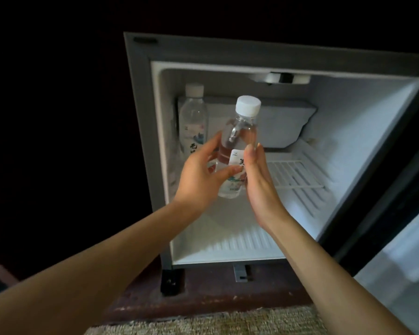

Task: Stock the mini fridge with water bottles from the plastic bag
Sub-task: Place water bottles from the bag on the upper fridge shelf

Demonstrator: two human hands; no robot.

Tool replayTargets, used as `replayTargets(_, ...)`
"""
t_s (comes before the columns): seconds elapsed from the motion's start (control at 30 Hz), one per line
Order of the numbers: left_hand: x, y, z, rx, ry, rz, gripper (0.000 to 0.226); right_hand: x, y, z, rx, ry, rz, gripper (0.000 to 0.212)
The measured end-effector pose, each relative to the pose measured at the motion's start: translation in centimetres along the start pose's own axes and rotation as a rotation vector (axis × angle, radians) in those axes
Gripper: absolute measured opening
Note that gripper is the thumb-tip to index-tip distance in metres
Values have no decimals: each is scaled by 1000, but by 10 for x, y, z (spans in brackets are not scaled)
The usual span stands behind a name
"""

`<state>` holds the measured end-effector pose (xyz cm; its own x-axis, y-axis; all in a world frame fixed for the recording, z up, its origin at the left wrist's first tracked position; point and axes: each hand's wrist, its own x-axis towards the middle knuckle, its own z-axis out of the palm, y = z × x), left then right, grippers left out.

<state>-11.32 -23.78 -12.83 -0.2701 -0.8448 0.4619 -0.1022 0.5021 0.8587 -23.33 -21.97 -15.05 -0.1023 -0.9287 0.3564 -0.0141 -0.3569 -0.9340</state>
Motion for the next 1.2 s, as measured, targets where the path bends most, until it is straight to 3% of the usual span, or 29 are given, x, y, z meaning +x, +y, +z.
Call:
replayTargets(0.13, 14, -12, 1, -6, 28, -29, 52, 20, 3, 0, -41, 9, -9, 42)
replayTargets(0.23, 17, -23, 6, -21, 64, -51, 58, 30, 14, 3, -49, 16, -28, 25)
replayTargets(0.37, 10, -43, 10, -33, 80, -163, 64, 29, 29, 4, -210, 2, -37, 42)
replayTargets(0.5, 8, -54, 5, 28, 26, -205, 75, 32, 31, -20, -405, -152, 15, 48)
replayTargets(0.6, 12, -54, 1, 83, 6, -248, 67, 29, 35, -30, -540, -220, 39, 54)
replayTargets(0.87, 15, -57, 9, 223, 93, -305, 53, 40, 42, -29, -592, -128, 40, 54)
replayTargets(1.07, 0, -68, 19, 105, 239, -333, 33, 47, 47, -30, -577, -124, 47, 54)
replayTargets(1.2, 6, -73, 23, 103, 401, -397, 8, 52, 50, -28, -535, -100, 64, 55)
